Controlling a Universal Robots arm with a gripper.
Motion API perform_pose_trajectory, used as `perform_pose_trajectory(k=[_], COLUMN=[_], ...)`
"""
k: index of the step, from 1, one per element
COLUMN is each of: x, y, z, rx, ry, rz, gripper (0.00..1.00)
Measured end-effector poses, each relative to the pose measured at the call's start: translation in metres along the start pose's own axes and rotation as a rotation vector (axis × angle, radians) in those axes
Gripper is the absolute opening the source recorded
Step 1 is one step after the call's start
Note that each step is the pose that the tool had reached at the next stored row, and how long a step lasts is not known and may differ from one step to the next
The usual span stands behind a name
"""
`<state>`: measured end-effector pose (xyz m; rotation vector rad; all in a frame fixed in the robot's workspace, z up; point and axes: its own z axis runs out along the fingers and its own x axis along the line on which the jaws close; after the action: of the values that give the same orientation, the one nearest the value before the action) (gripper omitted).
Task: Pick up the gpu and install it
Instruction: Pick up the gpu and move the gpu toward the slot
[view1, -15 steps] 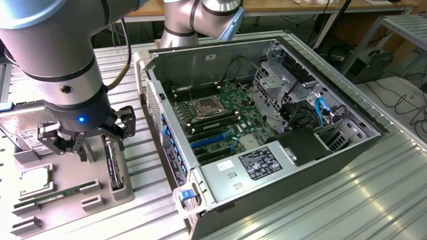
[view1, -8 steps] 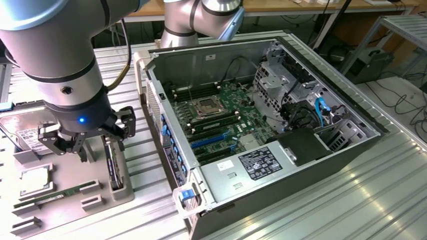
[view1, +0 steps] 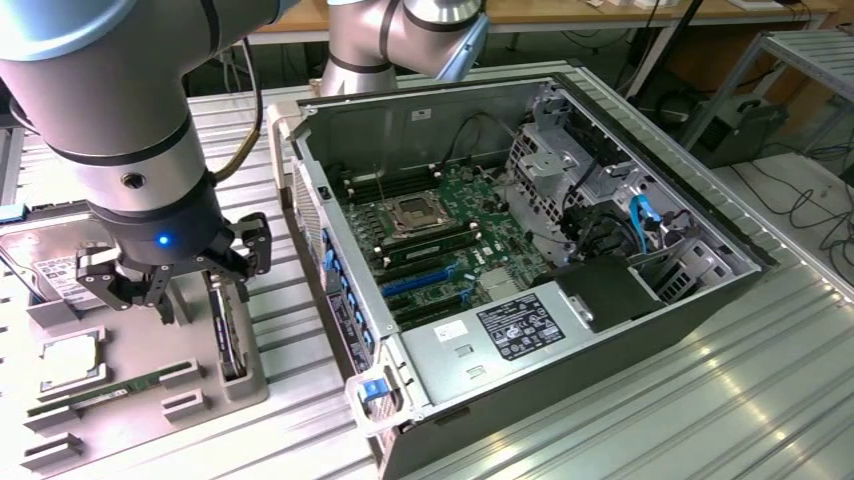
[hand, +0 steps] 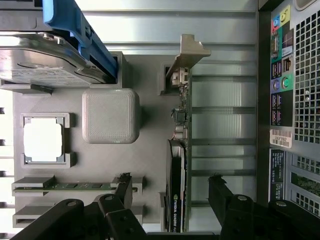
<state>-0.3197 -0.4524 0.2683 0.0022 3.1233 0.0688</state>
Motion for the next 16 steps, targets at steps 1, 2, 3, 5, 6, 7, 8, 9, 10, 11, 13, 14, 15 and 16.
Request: perform_pose_trajectory(k=[1, 2, 3, 5, 6, 7, 8, 9, 10, 11, 13, 14, 15, 16], x=[-0.003, -0.003, -0.002, -0.002, -0.002, -0.002, -0.002, -0.002, -0.002, -0.003, -0.003, -0.003, -0.003, -0.003], y=[0.0031, 0.012, 0.0117, 0.0121, 0.017, 0.0171, 0.0169, 0.0169, 0.0169, 0.0169, 0.0168, 0.0168, 0.0167, 0.0164], z=[0.0044, 0.011, 0.0181, 0.0279, 0.0324, 0.0442, 0.0487, 0.0493, 0.0496, 0.0499, 0.0506, 0.051, 0.0513, 0.0516], rx=[0.0195, 0.094, 0.085, 0.0826, 0.0825, 0.0826, 0.0826, 0.0826, 0.0827, 0.0828, 0.0827, 0.0826, 0.0827, 0.0826], ry=[0.0001, -0.0019, -0.0019, -0.0034, -0.0036, -0.0034, -0.0034, -0.0034, -0.0033, -0.0033, -0.0034, -0.0034, -0.0033, -0.0034], rz=[0.0, -0.003, -0.002, 0.006, 0.005, 0.005, 0.005, 0.005, 0.005, 0.005, 0.005, 0.005, 0.005, 0.005], gripper=[0.72, 0.72, 0.72, 0.72, 0.72, 0.72, 0.57, 0.57, 0.57, 0.57, 0.57, 0.57, 0.57, 0.49])
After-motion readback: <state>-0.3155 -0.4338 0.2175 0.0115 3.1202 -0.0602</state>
